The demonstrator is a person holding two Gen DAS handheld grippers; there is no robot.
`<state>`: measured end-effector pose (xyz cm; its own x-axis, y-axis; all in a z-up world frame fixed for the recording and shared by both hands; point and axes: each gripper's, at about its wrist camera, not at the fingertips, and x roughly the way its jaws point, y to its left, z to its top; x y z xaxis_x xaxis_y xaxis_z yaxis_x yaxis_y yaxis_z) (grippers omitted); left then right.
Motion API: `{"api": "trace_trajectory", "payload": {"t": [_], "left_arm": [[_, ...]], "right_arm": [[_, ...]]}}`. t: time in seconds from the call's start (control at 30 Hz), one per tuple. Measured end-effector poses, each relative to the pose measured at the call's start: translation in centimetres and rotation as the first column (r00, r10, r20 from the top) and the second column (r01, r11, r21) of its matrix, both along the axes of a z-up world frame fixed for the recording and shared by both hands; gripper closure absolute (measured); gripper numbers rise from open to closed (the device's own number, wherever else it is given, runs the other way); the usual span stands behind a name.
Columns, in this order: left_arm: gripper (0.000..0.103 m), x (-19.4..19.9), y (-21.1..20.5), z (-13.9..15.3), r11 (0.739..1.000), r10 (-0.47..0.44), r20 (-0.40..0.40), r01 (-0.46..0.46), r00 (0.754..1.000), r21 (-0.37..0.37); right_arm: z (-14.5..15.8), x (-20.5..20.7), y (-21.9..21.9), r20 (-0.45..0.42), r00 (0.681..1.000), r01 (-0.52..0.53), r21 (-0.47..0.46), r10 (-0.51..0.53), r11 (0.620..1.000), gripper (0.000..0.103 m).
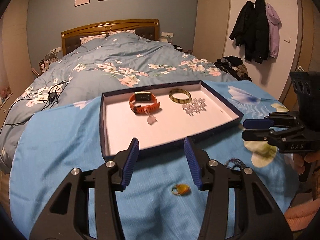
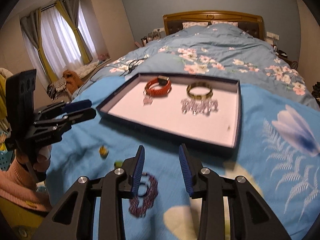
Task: Organize jewelry
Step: 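Grasp the dark purple beaded bracelet with the right tool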
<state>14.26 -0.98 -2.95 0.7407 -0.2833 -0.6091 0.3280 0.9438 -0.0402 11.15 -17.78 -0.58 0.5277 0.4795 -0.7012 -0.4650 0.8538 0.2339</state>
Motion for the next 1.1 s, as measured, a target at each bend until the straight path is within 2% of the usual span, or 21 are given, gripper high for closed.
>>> {"api": "trace_trajectory", "payload": {"t": [0.27,0.37,0.93,1.1], "left_arm": [[0.056,-1.6,0.2,-1.0,1.000,-0.001,-0.021,0.001,1.000,-0.004],[0.056,-2.0,0.3,-1.5,1.000,0.001,-0.030,-0.001,1.000,-0.003],[0.056,-3.5,0.3,-3.6,1.000,0.000,-0.079,0.000,0.997,0.001],[0.056,-3.5,0.2,-3.6,1.000,-0.001,-0.081,0.001,0.997,0.002]], "right_arm": [[-1.7,-1.5,0.5,-0.049,0.999,-0.018,-0.009,0.018,1.000,0.071],[-2.1,-1.8,0.6,-0.062,0.998,-0.020,-0.014,0.019,1.000,0.076],[-2.9,-2.0,0.2,-0.078,0.997,0.012,-0.001,-0.012,1.000,0.076],[-3.2,-1.6,0.4,-0.091,0.996,0.011,-0.002,-0.012,1.000,0.083]]}}
